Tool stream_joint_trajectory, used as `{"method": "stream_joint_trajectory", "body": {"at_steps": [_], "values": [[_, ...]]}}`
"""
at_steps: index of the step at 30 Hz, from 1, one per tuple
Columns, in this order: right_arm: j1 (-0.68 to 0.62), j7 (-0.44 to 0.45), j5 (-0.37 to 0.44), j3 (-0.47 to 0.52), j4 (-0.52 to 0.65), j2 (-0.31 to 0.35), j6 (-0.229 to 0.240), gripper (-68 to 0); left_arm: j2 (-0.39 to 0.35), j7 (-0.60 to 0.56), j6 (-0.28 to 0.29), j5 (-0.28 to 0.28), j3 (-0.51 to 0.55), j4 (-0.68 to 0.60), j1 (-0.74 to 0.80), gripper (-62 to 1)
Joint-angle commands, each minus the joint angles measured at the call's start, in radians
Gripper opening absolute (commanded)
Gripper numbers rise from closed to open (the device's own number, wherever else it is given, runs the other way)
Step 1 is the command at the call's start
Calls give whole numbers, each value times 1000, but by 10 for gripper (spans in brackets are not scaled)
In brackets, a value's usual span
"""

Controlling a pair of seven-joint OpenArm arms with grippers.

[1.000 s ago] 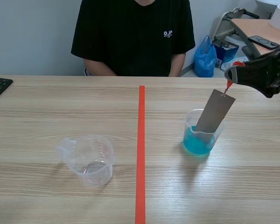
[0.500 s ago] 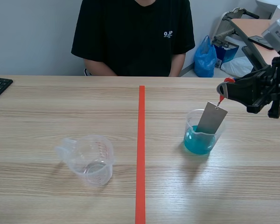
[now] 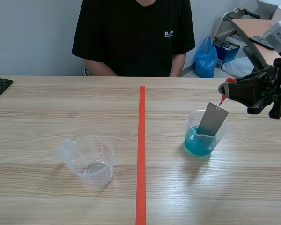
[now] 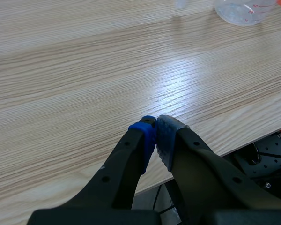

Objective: Do the redox reaction experiment.
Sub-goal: 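Lower the plate into the blue solution, then hold the plate still in the solution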

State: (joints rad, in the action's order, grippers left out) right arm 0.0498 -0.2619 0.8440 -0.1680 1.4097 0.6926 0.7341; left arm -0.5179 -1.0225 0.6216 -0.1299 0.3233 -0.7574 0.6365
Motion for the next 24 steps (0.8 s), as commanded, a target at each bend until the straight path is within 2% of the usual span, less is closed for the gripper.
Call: {"method": "stream_joint_trajectory", "body": {"at_steps": [1, 24], "values": [[17, 0, -3, 5, 0, 16, 7, -660, 0, -16, -3, 13, 8, -11, 0, -580], [17, -14, 7, 5, 0, 16, 8, -660, -1, -17, -6, 14, 8, -11, 0, -580]]}}
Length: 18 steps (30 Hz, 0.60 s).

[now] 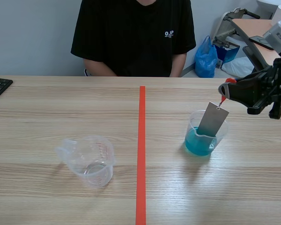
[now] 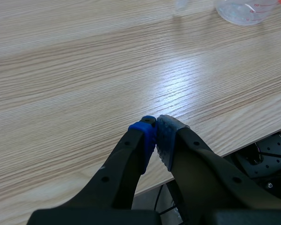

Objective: Do the redox reaction experiment.
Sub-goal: 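Hold the plate still in the solution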

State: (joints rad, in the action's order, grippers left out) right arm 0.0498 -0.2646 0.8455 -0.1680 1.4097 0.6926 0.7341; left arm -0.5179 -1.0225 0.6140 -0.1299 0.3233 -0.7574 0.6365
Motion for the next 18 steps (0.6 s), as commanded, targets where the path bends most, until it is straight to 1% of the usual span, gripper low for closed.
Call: {"method": "stream_joint_trajectory", "body": {"at_steps": [1, 8, 14, 18], "values": [[17, -24, 15, 5, 0, 17, 8, -660, -1, -17, 1, 14, 8, -11, 0, -580], [17, -91, 87, 17, 15, 25, 8, -660, -1, -17, 1, 14, 8, -11, 0, -580], [17, -116, 170, 21, 62, 74, 8, -660, -1, -17, 1, 14, 8, -11, 0, -580], [17, -142, 226, 43, 91, 103, 8, -660, -1, -17, 1, 14, 8, -11, 0, -580]]}}
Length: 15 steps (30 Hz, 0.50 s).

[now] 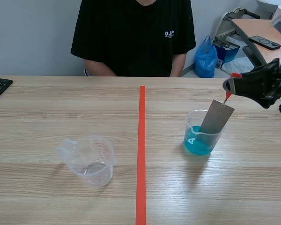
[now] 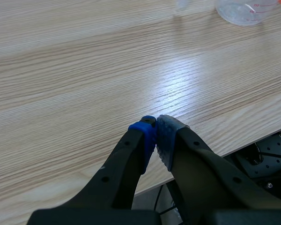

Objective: Do the redox reaction experiment.
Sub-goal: 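Hold the plate still in the solution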

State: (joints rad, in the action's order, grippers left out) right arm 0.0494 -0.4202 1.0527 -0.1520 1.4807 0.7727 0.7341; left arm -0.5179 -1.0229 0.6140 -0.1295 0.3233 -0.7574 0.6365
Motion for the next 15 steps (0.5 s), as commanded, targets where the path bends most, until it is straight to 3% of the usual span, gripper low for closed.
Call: {"method": "stream_joint_trajectory", "body": {"at_steps": [1, 15], "values": [[17, 10, 30, 37, 27, 27, 8, -660, -1, -17, 1, 13, 8, -11, 0, -580], [18, -71, 166, 162, 123, 56, 8, -660, -1, -17, 1, 13, 8, -11, 0, -580]]}}
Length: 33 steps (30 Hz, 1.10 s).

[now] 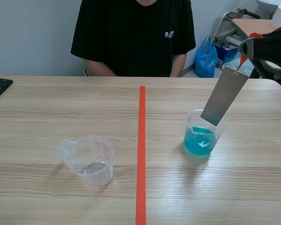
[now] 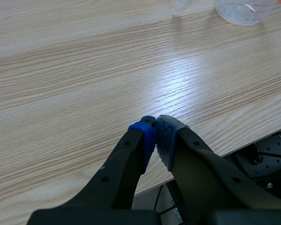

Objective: Do the redox reaction experiment.
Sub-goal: 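Hold the plate still in the solution, then raise the plate and point at it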

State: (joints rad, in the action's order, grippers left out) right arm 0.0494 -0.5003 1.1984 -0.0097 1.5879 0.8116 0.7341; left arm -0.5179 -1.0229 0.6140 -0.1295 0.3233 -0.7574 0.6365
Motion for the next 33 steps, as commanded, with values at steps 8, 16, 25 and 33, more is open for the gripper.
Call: {"method": "stream_joint_trajectory", "body": {"at_steps": [8, 16, 25, 33], "values": [[18, -41, 48, 57, 69, 19, 4, -660, -1, -17, 1, 13, 8, -11, 0, -580], [42, -45, 114, 57, 91, 48, -30, -660, -1, -17, 1, 13, 8, -11, 0, -580], [53, -56, 127, 57, 91, 47, -31, -660, -1, -17, 1, 13, 8, -11, -6, -580], [53, -56, 127, 57, 91, 47, -31, -660, -7, -6, 1, 0, 8, -11, -56, -580]]}}
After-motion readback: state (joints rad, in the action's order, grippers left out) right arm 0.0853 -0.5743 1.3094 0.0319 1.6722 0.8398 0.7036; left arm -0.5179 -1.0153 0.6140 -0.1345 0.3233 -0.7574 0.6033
